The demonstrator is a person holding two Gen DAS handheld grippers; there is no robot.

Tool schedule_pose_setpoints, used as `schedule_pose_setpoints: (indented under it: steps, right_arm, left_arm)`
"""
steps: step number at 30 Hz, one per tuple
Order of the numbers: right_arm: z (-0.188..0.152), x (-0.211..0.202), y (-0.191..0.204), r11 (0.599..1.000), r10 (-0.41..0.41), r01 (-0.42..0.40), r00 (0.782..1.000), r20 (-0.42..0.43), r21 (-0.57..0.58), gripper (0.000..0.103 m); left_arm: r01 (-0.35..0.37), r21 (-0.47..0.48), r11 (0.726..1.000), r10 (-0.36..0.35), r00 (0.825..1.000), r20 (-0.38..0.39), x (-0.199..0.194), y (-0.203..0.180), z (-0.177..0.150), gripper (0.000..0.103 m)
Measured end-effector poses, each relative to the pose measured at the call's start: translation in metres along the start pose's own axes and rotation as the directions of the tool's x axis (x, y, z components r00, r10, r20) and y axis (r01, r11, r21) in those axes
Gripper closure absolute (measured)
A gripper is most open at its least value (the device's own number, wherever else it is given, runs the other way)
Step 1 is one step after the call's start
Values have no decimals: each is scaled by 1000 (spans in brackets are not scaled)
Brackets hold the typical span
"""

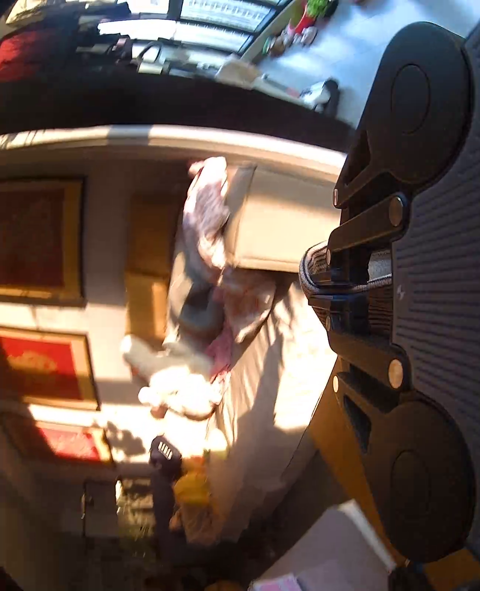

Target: Fold clothes

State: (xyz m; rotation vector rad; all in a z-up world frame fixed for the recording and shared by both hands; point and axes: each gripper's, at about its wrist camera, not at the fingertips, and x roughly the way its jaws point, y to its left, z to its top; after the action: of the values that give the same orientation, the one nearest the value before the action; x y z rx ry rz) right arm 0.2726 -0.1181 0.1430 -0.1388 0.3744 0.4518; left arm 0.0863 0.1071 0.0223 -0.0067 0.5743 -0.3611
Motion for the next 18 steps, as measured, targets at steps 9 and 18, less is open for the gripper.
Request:
schedule_pose_setpoints:
  steps: [9, 18]
  right_arm:
    - [-110, 68, -61, 971, -29, 91, 963, -268, 222, 98]
    - [-112, 27, -37, 976, -141, 151, 987, -74, 159, 36]
  left_arm:
    - [95, -48, 994, -86, 983, 160, 64, -20, 38, 0]
    - [47, -195, 980, -40, 998, 40, 122, 7, 30, 0]
